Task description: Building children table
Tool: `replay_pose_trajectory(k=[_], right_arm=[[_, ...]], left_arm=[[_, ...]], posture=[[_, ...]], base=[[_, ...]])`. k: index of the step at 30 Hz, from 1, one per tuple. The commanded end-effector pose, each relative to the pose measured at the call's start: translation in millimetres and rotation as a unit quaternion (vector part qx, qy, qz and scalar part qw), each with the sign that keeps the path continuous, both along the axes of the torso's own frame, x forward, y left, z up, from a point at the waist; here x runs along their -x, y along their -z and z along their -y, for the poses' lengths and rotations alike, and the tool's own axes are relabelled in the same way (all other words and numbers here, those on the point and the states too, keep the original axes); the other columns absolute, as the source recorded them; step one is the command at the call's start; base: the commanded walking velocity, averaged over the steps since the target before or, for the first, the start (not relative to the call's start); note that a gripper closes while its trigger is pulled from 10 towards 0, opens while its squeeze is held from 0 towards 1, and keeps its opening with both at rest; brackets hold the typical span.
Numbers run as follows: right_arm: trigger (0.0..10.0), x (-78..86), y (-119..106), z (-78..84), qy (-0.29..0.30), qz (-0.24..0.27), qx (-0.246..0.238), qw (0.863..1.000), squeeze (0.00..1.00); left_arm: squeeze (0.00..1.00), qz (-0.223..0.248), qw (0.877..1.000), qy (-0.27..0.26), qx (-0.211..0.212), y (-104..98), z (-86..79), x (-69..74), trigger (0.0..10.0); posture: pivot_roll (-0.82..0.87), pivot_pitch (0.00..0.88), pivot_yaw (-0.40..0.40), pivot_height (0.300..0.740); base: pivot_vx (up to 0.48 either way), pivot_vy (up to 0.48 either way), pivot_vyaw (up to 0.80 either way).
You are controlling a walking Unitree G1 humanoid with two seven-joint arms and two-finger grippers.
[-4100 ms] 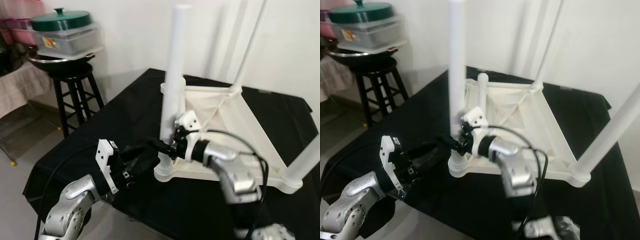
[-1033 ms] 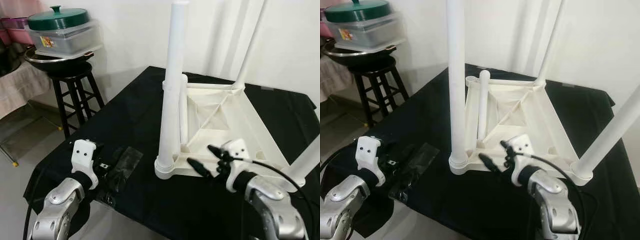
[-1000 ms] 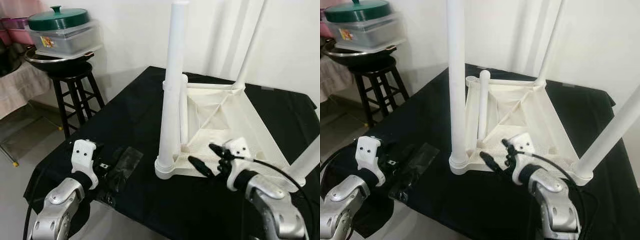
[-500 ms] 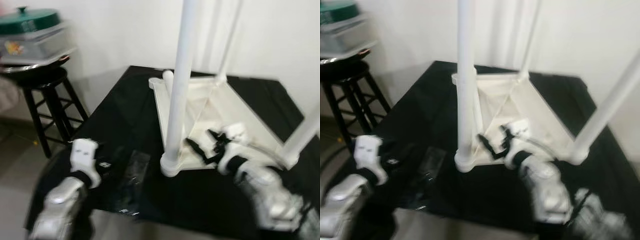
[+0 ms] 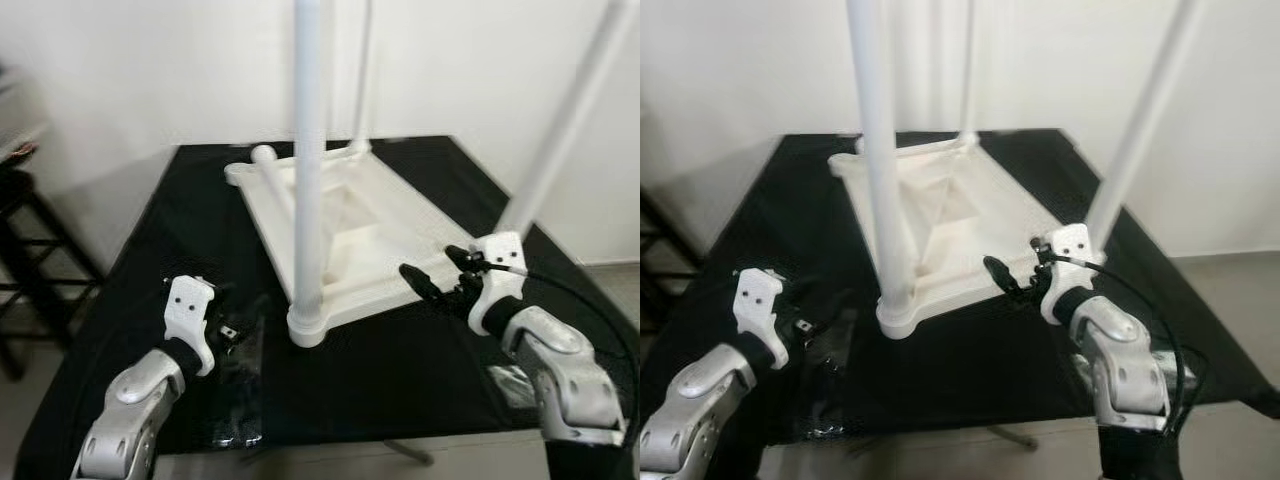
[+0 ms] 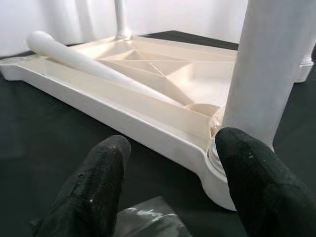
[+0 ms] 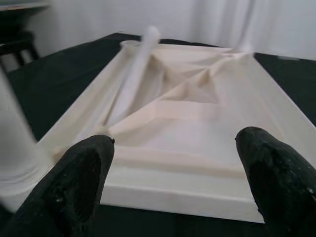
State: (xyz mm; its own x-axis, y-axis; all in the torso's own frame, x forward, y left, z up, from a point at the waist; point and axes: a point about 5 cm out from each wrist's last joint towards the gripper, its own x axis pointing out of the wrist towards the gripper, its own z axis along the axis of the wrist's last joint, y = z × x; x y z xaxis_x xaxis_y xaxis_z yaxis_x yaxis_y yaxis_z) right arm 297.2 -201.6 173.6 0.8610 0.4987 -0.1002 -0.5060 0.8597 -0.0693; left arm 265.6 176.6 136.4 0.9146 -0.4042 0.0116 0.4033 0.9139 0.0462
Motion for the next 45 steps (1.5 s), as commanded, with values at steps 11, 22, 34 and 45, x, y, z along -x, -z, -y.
replay_pose_trajectory(k=[11,22,34,45], right_arm=[[10.0,2.8,10.8,-35.5,-0.246,-0.023,0.046,0.968,0.0],[10.0,-38.6,3.0,-87.5,-0.314,0.003,0.037,0.949,0.0],[10.0,-59.8,-19.3,-119.5,-0.359,0.031,0.039,0.932,0.0],[2.4,-72.9,-36.8,-125.2,-0.409,0.031,0.026,0.912,0.0]], left_arm=[[0.0,0.041,0.999,0.012,-0.017,-7.1,-0.4,1.7,10.0],[0.0,0.045,0.999,0.024,0.003,-2.1,-4.8,22.4,10.0],[0.0,0.039,0.991,0.114,0.056,-6.1,-0.3,54.3,0.0],[0.0,-0.007,0.968,0.234,0.084,-10.2,3.5,81.0,0.0]], posture=[[-0.05,0.0,-0.014,0.74],[-0.01,0.0,-0.04,0.74],[0.04,0.009,-0.067,0.74],[0.05,0.019,-0.075,0.74]], base=[[0.0,0.0,0.0],[0.0,0.0,0.0],[0.0,0.0,0.0],[0.0,0.0,0.0]])
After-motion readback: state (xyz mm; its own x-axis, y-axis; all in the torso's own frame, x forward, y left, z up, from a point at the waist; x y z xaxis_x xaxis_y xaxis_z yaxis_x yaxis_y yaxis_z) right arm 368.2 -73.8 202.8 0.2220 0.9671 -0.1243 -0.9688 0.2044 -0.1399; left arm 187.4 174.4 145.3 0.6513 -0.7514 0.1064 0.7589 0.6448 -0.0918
